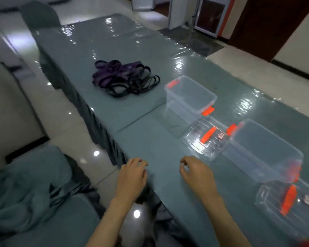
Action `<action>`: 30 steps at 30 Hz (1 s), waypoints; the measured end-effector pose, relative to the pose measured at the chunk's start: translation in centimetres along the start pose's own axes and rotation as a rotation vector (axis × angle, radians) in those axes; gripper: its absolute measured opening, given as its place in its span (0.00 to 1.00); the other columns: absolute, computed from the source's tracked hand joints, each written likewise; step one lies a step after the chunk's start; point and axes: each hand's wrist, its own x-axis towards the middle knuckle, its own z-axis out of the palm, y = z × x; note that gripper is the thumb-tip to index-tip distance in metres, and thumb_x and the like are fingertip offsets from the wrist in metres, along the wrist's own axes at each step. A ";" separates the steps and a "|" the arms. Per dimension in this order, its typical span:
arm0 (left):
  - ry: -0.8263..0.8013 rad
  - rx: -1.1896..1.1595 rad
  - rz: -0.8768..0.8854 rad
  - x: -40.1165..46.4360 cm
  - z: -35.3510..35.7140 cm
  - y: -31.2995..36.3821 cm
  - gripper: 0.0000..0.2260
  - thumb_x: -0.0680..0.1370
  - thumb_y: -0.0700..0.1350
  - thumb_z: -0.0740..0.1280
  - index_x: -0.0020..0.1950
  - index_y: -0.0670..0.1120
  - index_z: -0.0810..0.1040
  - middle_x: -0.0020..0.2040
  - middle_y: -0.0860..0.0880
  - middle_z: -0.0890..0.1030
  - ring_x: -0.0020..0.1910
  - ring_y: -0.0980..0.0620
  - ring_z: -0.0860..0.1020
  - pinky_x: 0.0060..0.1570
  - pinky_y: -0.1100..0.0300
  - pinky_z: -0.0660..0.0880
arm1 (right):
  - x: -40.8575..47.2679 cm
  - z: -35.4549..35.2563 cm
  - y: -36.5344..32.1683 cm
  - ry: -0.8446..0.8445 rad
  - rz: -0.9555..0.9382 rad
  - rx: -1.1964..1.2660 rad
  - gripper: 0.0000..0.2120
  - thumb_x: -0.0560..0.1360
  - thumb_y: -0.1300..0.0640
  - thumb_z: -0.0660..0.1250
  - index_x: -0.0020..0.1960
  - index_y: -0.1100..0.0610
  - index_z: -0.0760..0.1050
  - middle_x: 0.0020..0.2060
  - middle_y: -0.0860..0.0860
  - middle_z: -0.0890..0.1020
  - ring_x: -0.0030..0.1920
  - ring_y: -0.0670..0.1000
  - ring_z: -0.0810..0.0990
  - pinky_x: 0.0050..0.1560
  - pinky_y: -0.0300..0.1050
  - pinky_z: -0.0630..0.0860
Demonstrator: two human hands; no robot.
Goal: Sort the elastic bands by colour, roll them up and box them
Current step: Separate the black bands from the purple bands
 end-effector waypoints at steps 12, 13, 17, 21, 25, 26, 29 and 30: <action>-0.005 0.090 -0.136 13.6 -3.8 -12.5 0.09 0.80 0.42 0.69 0.60 0.47 0.82 0.57 0.49 0.81 0.57 0.45 0.78 0.53 0.50 0.77 | 18.0 7.0 -8.8 -0.093 -0.072 0.044 0.07 0.81 0.53 0.68 0.55 0.53 0.82 0.51 0.50 0.84 0.51 0.58 0.84 0.50 0.52 0.77; -0.022 0.108 -0.136 15.3 -4.1 -13.2 0.10 0.79 0.41 0.70 0.60 0.47 0.82 0.56 0.48 0.81 0.57 0.45 0.79 0.53 0.50 0.77 | 19.6 7.5 -9.4 -0.099 -0.054 0.048 0.07 0.81 0.53 0.68 0.55 0.53 0.82 0.51 0.50 0.84 0.51 0.58 0.84 0.49 0.52 0.78; -0.065 0.153 -0.061 22.1 -5.7 -15.1 0.11 0.80 0.42 0.68 0.62 0.48 0.82 0.57 0.49 0.81 0.57 0.45 0.79 0.53 0.51 0.75 | 24.9 8.4 -11.4 -0.115 0.014 0.114 0.07 0.80 0.53 0.69 0.55 0.53 0.82 0.52 0.49 0.85 0.52 0.57 0.84 0.48 0.51 0.79; -0.105 0.186 -0.032 28.2 -6.6 -16.6 0.13 0.83 0.44 0.63 0.66 0.49 0.79 0.63 0.50 0.79 0.61 0.48 0.77 0.56 0.54 0.72 | 29.5 8.6 -12.3 -0.106 0.099 0.135 0.07 0.80 0.53 0.69 0.55 0.52 0.82 0.53 0.47 0.85 0.53 0.56 0.84 0.48 0.49 0.78; -0.146 0.194 0.033 34.0 -6.9 -18.2 0.13 0.84 0.44 0.61 0.68 0.50 0.77 0.65 0.52 0.77 0.64 0.50 0.75 0.59 0.56 0.70 | 32.9 8.7 -13.3 -0.095 0.158 0.120 0.08 0.81 0.51 0.68 0.57 0.51 0.82 0.53 0.48 0.84 0.54 0.55 0.84 0.50 0.50 0.79; -0.160 0.197 0.047 35.6 -6.8 -18.9 0.14 0.85 0.45 0.61 0.69 0.51 0.76 0.66 0.52 0.77 0.65 0.51 0.74 0.60 0.56 0.69 | 33.7 8.7 -13.6 -0.101 0.166 0.107 0.08 0.81 0.51 0.67 0.57 0.51 0.81 0.53 0.48 0.84 0.54 0.55 0.84 0.50 0.50 0.79; -0.179 0.231 0.089 40.6 -6.6 -21.0 0.16 0.84 0.45 0.61 0.72 0.51 0.74 0.68 0.52 0.75 0.66 0.50 0.74 0.60 0.56 0.69 | 36.1 9.4 -14.5 -0.083 0.207 0.075 0.09 0.82 0.51 0.65 0.59 0.51 0.81 0.54 0.48 0.84 0.53 0.55 0.84 0.51 0.50 0.78; -0.183 0.234 0.106 42.4 -6.3 -21.8 0.18 0.84 0.46 0.61 0.74 0.52 0.72 0.70 0.51 0.74 0.66 0.50 0.73 0.61 0.56 0.69 | 36.9 9.7 -14.9 -0.085 0.226 0.056 0.10 0.83 0.51 0.64 0.60 0.51 0.80 0.55 0.47 0.83 0.54 0.54 0.84 0.52 0.50 0.78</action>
